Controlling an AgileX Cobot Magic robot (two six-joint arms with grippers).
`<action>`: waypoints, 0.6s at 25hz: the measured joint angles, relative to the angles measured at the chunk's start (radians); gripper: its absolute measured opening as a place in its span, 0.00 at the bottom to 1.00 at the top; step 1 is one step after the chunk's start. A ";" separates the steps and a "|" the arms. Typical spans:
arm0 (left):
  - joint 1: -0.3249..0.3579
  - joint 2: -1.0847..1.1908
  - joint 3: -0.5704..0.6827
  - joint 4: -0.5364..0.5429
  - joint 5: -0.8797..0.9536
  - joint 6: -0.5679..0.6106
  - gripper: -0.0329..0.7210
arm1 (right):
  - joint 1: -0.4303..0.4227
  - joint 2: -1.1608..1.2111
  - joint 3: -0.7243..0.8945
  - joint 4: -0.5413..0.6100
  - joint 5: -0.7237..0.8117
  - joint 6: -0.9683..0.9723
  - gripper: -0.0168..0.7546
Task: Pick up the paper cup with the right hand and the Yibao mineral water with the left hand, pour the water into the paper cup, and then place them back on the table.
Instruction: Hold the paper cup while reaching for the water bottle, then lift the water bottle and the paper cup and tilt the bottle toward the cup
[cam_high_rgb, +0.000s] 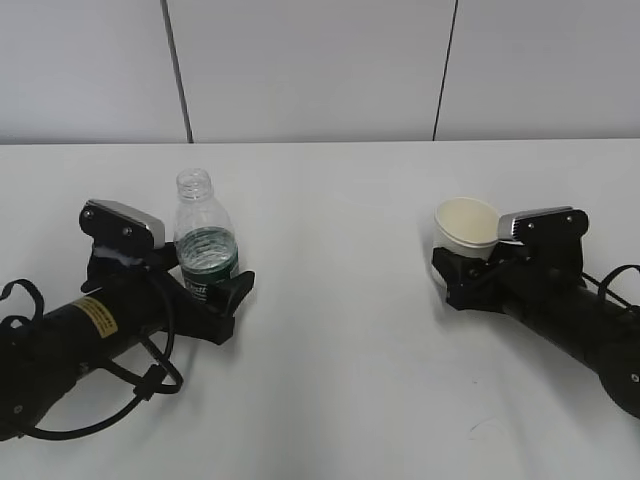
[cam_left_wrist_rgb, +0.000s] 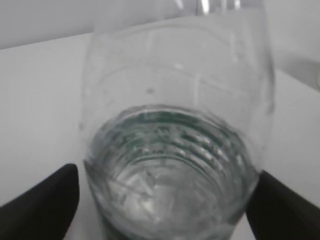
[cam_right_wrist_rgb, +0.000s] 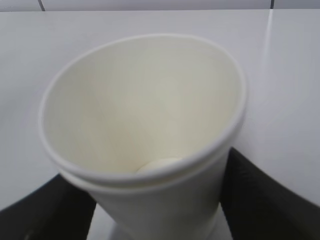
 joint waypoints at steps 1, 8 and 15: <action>0.000 0.007 -0.008 0.000 0.000 0.000 0.84 | 0.000 0.000 0.000 0.000 0.000 0.000 0.74; 0.000 0.017 -0.014 -0.001 0.000 0.000 0.65 | 0.000 0.000 0.000 0.000 -0.001 0.000 0.74; 0.000 0.017 -0.014 -0.001 0.001 0.000 0.53 | 0.000 0.002 0.000 0.000 -0.001 0.000 0.74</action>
